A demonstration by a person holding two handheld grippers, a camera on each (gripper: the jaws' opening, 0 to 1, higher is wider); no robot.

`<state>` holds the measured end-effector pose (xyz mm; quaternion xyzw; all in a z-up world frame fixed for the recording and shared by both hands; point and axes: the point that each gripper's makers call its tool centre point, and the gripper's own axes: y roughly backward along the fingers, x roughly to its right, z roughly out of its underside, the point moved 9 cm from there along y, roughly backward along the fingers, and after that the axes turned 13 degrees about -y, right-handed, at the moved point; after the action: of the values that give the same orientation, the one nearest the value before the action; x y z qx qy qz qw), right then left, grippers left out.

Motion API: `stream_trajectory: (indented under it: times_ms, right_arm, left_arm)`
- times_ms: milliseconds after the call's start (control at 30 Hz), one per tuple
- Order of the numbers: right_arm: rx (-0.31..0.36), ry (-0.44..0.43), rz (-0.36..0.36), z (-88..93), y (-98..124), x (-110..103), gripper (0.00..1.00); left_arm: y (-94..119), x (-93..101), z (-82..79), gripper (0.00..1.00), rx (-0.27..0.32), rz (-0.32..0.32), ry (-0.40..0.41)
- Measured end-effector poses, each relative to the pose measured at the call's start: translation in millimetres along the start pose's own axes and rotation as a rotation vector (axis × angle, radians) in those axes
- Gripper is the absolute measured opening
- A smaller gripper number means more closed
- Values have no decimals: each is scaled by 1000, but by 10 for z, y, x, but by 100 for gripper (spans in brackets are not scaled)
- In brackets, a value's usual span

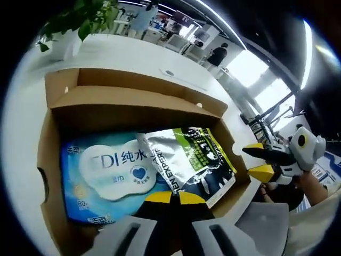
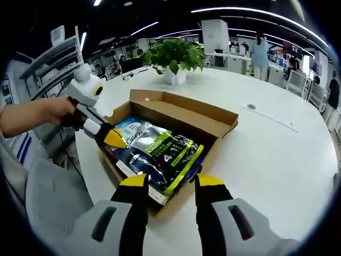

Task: Operate the shoe box by opening the lid, removing the specified soft item, and placing it in the target area until the item is outside and the box remains undamaged.

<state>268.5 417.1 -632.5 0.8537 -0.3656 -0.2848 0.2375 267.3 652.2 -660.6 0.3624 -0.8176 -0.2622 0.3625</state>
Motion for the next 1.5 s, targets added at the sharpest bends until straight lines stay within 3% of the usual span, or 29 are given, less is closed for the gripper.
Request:
stream_trajectory:
  times_ms: [500,800,1167,1500]
  right_arm:
    - [-98,-11,-17,-56,-243,-116,28]
    - [-120,-32,-34,-108,-456,-144,27]
    - [-159,-25,-39,-141,-692,-129,29]
    - [-202,-97,-59,-151,-868,-98,27]
  left_arm:
    - [178,-153,57,1,-9,-31,-29]
    - [251,-234,63,1,-18,-38,-57]
    - [245,-298,72,1,-20,-44,-75]
    - [205,-348,61,1,-19,-38,-85]
